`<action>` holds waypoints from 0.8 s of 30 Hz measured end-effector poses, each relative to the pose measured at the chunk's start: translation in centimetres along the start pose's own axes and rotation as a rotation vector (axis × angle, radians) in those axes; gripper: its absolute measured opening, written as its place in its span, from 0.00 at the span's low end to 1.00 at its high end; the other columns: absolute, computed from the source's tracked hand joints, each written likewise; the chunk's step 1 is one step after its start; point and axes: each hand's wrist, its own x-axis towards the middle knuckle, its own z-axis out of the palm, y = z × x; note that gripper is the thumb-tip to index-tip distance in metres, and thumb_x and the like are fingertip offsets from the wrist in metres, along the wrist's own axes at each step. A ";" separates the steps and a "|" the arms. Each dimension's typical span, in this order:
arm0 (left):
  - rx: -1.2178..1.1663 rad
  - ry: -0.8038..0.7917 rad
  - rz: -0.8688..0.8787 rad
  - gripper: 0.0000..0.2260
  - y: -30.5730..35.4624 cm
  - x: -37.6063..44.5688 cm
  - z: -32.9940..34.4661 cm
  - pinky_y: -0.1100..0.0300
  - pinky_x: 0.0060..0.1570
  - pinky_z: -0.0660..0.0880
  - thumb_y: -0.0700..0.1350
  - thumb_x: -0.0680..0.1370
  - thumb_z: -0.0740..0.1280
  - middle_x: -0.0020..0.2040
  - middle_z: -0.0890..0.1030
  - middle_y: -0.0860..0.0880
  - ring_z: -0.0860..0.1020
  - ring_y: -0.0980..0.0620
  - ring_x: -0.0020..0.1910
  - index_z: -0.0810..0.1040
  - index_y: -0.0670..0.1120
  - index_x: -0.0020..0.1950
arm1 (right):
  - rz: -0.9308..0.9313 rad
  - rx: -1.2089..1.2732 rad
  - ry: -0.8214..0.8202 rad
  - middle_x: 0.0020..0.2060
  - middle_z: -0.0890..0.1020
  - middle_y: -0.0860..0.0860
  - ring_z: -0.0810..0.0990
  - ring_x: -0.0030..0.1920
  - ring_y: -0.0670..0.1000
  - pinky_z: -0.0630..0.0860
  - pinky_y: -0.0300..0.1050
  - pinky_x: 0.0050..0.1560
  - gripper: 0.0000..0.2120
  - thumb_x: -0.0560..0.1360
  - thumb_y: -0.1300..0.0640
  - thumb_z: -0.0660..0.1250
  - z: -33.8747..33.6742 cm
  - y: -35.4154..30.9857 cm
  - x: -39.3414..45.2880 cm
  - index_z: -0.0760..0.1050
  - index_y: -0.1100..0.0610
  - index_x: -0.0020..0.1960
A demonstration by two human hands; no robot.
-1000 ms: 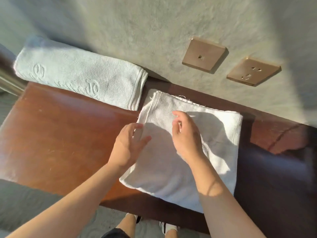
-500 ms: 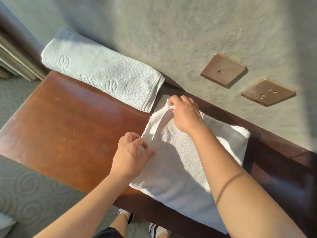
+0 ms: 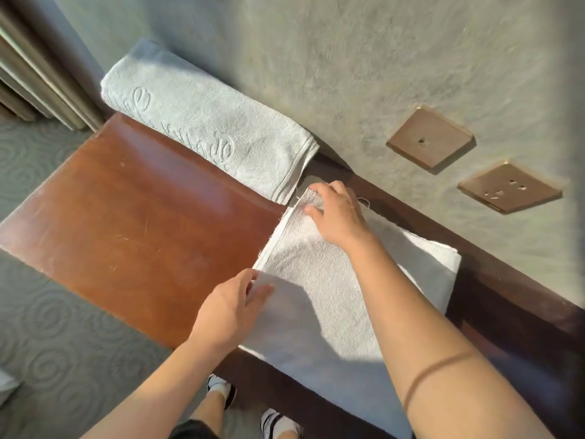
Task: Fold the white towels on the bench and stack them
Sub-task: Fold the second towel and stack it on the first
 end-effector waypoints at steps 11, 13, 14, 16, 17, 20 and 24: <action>0.214 -0.091 0.098 0.21 -0.9 -2.7 -0.9 0.59 0.28 0.64 0.70 0.77 0.59 0.28 0.70 0.51 0.70 0.52 0.28 0.61 0.54 0.42 | -0.036 -0.164 -0.160 0.66 0.71 0.54 0.66 0.70 0.59 0.65 0.60 0.70 0.24 0.77 0.45 0.70 -1.1 -0.8 1.6 0.70 0.49 0.70; 0.243 -0.003 0.185 0.21 -0.9 -3.2 -0.5 0.61 0.26 0.59 0.72 0.75 0.54 0.25 0.66 0.52 0.69 0.50 0.26 0.61 0.54 0.43 | -0.016 -0.155 -0.191 0.65 0.73 0.55 0.70 0.68 0.60 0.67 0.57 0.67 0.23 0.77 0.43 0.71 -1.5 -0.8 1.9 0.71 0.49 0.68; 0.245 0.042 0.214 0.21 -1.0 -3.4 -0.4 0.64 0.27 0.56 0.72 0.75 0.54 0.23 0.63 0.52 0.69 0.49 0.25 0.63 0.54 0.43 | -0.021 -0.128 -0.202 0.63 0.73 0.55 0.73 0.65 0.59 0.68 0.55 0.65 0.22 0.77 0.43 0.71 -1.7 -0.8 2.0 0.71 0.50 0.66; 0.234 0.109 0.240 0.20 -1.2 -3.8 -0.3 0.69 0.29 0.53 0.71 0.75 0.56 0.22 0.61 0.54 0.69 0.50 0.23 0.68 0.54 0.44 | -0.054 -0.085 -0.196 0.59 0.74 0.54 0.76 0.59 0.58 0.70 0.49 0.58 0.19 0.77 0.45 0.72 -2.0 -0.7 1.9 0.72 0.50 0.63; 0.215 0.119 0.237 0.19 -1.3 -4.0 -0.2 0.69 0.30 0.53 0.71 0.75 0.57 0.22 0.62 0.54 0.70 0.51 0.24 0.68 0.56 0.44 | -0.073 -0.066 -0.189 0.58 0.74 0.53 0.76 0.57 0.56 0.69 0.47 0.56 0.17 0.77 0.47 0.72 -2.1 -0.6 1.7 0.72 0.51 0.62; 0.130 0.081 0.168 0.19 -1.3 -4.4 -0.1 0.65 0.31 0.60 0.73 0.73 0.56 0.27 0.69 0.55 0.71 0.54 0.28 0.62 0.58 0.39 | -0.108 -0.009 -0.148 0.56 0.76 0.51 0.73 0.54 0.53 0.66 0.47 0.52 0.13 0.79 0.49 0.70 -2.3 0.1 1.2 0.70 0.51 0.60; -0.001 0.046 0.109 0.20 -1.1 -5.0 0.0 0.62 0.33 0.65 0.73 0.72 0.58 0.34 0.70 0.56 0.70 0.57 0.34 0.63 0.58 0.38 | -0.073 0.134 -0.072 0.56 0.76 0.44 0.75 0.55 0.51 0.68 0.47 0.51 0.10 0.80 0.51 0.68 -2.7 1.3 0.9 0.68 0.44 0.57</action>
